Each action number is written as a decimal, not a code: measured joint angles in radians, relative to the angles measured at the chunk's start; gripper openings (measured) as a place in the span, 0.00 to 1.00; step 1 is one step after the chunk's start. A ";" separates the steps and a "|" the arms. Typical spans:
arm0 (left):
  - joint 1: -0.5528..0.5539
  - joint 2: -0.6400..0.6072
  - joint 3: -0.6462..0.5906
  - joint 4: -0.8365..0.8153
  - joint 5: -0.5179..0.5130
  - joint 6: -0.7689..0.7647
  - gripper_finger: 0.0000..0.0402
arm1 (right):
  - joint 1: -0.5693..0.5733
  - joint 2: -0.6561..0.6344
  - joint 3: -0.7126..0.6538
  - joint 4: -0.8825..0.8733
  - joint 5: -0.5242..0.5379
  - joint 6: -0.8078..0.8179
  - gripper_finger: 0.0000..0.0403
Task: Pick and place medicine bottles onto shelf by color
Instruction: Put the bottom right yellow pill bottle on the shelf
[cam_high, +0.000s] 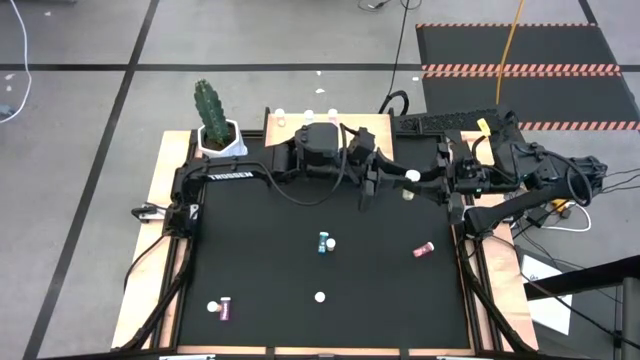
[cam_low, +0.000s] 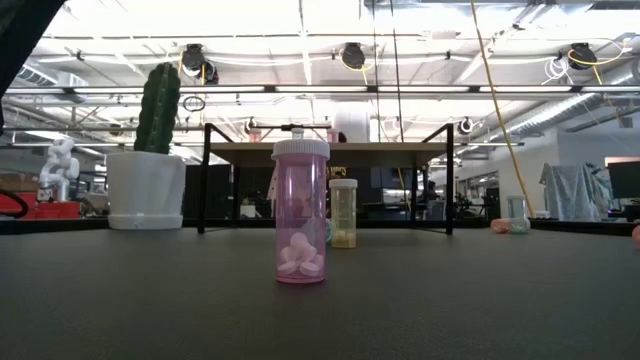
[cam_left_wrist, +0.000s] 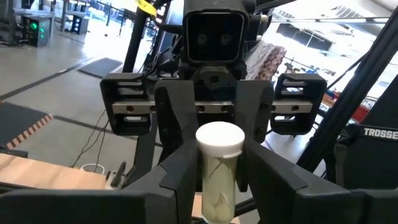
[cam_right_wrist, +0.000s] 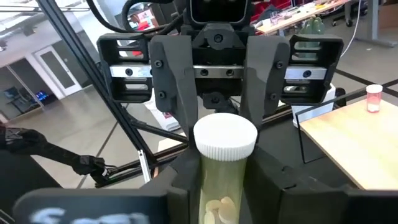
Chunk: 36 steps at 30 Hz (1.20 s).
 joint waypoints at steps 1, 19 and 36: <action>0.002 -0.004 0.000 -0.001 0.000 0.000 0.35 | 0.000 0.000 0.000 0.000 0.000 -0.001 0.22; -0.017 -0.004 0.000 -0.053 0.106 0.140 0.76 | 0.000 -0.016 0.000 0.159 -0.083 -0.205 0.24; -0.016 -0.005 0.000 -0.060 0.132 0.131 0.44 | 0.000 0.057 0.000 0.175 -0.082 -0.240 0.24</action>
